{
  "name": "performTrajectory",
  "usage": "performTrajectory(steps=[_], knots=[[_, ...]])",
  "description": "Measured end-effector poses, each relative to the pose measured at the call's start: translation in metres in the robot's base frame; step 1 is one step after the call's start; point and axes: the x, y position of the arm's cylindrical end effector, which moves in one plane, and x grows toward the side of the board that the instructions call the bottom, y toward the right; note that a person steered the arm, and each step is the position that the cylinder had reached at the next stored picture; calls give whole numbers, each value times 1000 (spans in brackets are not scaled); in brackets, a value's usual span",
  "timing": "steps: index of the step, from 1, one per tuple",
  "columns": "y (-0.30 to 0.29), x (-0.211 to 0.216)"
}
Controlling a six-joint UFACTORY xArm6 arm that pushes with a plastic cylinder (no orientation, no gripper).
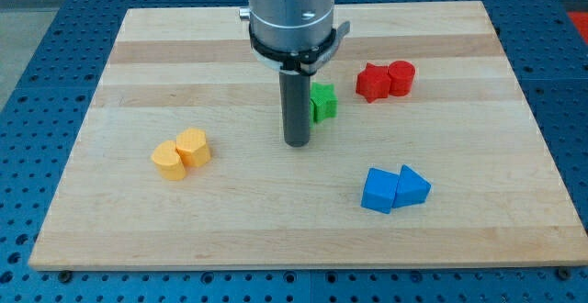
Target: Place the green star in the middle of the red star and green circle
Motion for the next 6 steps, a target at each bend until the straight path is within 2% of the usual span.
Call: performTrajectory(steps=[3,4,5,6], knots=[[0,-46],[4,-25],[21,-25],[22,-44]])
